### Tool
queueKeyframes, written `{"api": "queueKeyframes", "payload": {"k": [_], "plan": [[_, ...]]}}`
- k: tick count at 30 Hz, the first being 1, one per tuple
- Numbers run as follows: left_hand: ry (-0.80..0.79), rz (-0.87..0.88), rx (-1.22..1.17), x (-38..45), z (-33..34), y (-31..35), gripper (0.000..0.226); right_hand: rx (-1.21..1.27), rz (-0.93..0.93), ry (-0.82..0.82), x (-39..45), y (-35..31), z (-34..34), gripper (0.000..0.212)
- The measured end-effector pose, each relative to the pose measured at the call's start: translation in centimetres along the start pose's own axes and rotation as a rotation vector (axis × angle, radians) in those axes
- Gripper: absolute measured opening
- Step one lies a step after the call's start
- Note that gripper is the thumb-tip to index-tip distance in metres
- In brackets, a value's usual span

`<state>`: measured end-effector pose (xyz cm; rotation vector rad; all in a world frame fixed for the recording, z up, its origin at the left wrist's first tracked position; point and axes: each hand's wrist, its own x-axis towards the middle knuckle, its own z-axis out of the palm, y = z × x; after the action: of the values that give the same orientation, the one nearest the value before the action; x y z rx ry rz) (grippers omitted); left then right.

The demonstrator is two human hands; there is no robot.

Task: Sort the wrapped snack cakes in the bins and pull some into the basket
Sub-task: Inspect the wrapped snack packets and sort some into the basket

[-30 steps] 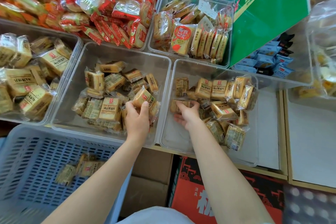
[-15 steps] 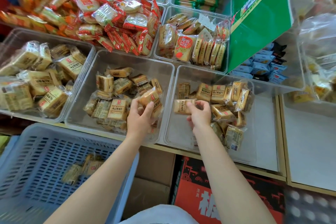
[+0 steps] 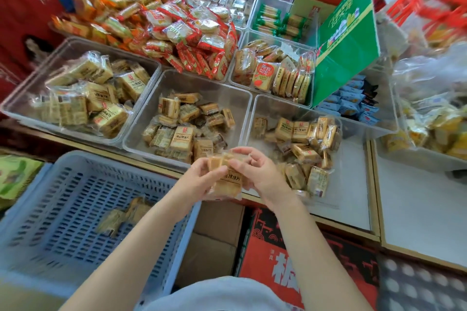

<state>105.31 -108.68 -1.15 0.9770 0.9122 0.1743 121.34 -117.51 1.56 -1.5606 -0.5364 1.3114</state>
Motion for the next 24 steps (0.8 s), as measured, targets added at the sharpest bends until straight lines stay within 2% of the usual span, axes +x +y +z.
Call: {"api": "queueKeyframes", "payload": {"k": [1,4,5,8,9,12,15,18,21,24], "plan": [[0.01,0.023,0.037,-0.8,-0.3,-0.5,0.068,-0.038,-0.001,-0.012,-0.4,0.2,0.8,0.019],[0.079,0.072,0.072,-3.1,-1.6,-1.6,0.049,-0.086,0.009,-0.012,-1.5,0.9,2.8,0.014],[0.093,0.077,0.08,-3.6,-2.3,-2.0,0.05,-0.102,0.006,-0.01,-1.8,1.1,3.3,0.013],[0.101,0.072,0.065,-5.4,-4.2,-3.1,0.069,-0.145,-0.02,0.001,-2.5,1.8,5.1,0.015],[0.1,0.076,0.055,-5.9,-4.8,-3.5,0.069,-0.165,-0.037,0.013,-2.7,2.0,5.9,0.018],[0.094,0.082,0.06,-7.3,-6.3,-4.0,0.051,-0.29,-0.095,0.084,-2.8,2.4,7.8,0.021],[0.069,0.079,0.06,-8.4,-7.1,-4.2,0.062,-0.367,-0.131,0.126,-3.2,2.6,9.2,0.019],[0.012,0.086,0.031,-9.4,-7.5,-3.9,0.068,-0.332,-0.152,0.134,-3.9,2.7,9.9,0.019],[-0.074,0.097,0.063,-10.2,-7.6,-3.2,0.05,-0.322,-0.185,0.117,-4.4,2.5,10.5,0.017],[-0.064,0.082,0.09,-10.9,-7.4,-2.2,0.022,-0.354,-0.22,0.081,-4.8,2.2,11.7,0.015]]}}
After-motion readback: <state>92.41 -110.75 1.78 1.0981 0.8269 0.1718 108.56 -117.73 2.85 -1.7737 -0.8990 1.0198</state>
